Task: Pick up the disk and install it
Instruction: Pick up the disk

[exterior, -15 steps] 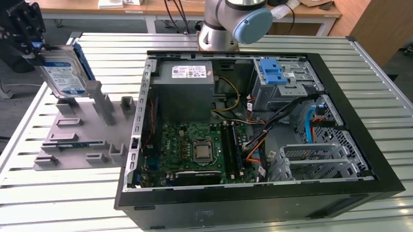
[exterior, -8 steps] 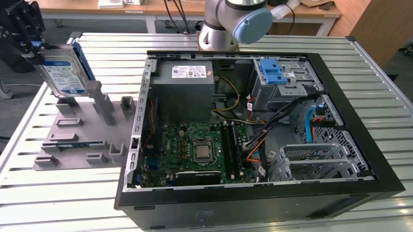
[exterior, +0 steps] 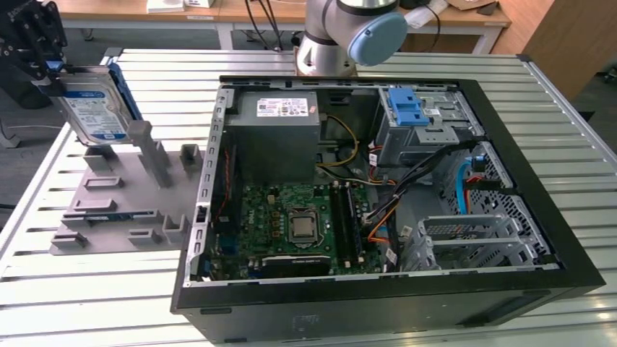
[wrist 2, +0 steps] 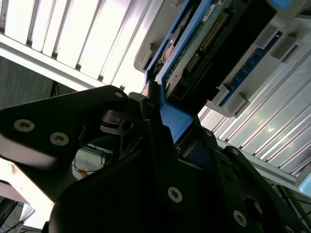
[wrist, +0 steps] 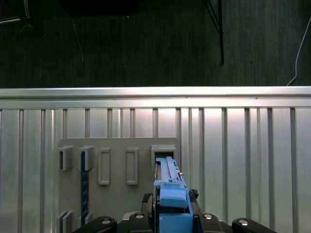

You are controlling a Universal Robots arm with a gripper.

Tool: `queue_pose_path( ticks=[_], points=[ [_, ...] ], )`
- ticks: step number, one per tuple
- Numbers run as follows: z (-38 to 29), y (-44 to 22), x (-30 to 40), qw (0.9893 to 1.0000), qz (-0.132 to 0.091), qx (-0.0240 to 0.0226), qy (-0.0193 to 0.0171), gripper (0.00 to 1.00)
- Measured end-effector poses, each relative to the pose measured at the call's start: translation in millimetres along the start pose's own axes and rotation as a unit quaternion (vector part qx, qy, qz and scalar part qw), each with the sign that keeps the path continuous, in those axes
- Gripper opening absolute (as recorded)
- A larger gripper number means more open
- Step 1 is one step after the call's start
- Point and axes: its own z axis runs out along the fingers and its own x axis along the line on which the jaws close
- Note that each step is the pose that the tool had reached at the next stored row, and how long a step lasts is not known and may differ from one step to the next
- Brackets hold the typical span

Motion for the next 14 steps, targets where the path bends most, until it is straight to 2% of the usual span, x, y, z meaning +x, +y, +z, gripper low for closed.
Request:
queue_pose_path(
  ticks=[14],
  points=[
    [-1.3, 0.0, 0.0, 1.0, 0.0, 0.0, 0.0, 0.36]
  ],
)
